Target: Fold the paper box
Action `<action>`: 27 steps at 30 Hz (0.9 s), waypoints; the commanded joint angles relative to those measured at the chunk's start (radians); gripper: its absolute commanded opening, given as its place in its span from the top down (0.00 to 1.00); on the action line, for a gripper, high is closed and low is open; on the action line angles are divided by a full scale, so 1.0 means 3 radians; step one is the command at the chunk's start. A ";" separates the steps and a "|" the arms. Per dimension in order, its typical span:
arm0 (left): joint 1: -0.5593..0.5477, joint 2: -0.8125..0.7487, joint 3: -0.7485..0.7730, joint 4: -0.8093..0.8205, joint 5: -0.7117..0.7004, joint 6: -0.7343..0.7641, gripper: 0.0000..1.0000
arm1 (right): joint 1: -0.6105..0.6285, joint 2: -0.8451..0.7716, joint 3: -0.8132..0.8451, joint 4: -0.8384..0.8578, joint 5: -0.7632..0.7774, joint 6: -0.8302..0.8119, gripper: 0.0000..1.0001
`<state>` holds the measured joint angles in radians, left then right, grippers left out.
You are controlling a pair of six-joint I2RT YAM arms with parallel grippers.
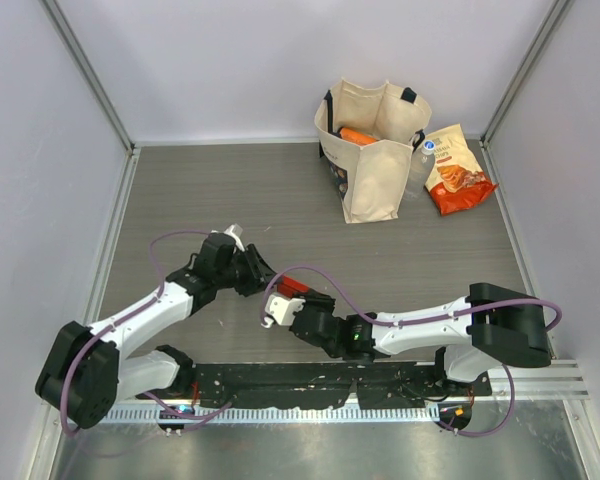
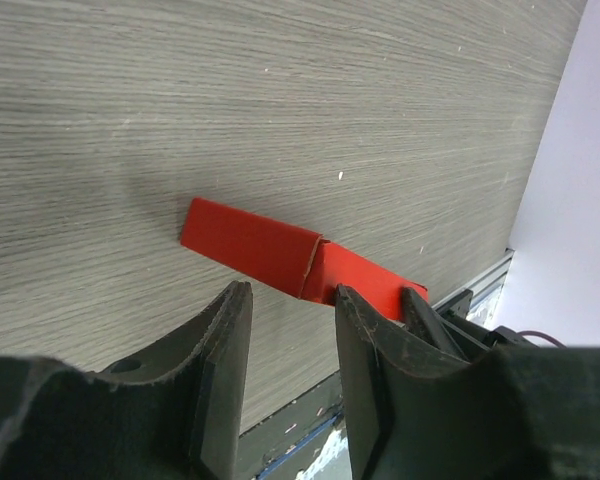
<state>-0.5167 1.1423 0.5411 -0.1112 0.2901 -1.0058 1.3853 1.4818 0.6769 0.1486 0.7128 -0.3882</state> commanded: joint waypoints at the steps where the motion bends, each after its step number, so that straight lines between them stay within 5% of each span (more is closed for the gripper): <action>1: -0.0011 0.0043 -0.0080 0.0181 -0.0052 0.0075 0.58 | -0.0011 0.0051 -0.0022 -0.0158 -0.0208 0.0123 0.66; 15: -0.0006 -0.0014 -0.0122 0.0319 -0.0170 0.0044 0.36 | -0.0011 0.0066 -0.0012 -0.0173 -0.0228 0.0133 0.66; 22: -0.0006 0.0145 -0.0218 0.0360 -0.0164 0.0070 0.60 | -0.0011 0.0061 -0.0007 -0.0168 -0.0228 0.0164 0.66; 27: -0.0011 0.0155 -0.0408 0.0493 -0.0210 0.0065 0.75 | -0.0062 -0.0071 0.0019 -0.0219 -0.0264 0.0409 0.41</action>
<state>-0.5190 1.1675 0.4770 0.0429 0.2733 -1.0138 1.3815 1.4818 0.6769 0.1421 0.6937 -0.3584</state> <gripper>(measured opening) 0.292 0.503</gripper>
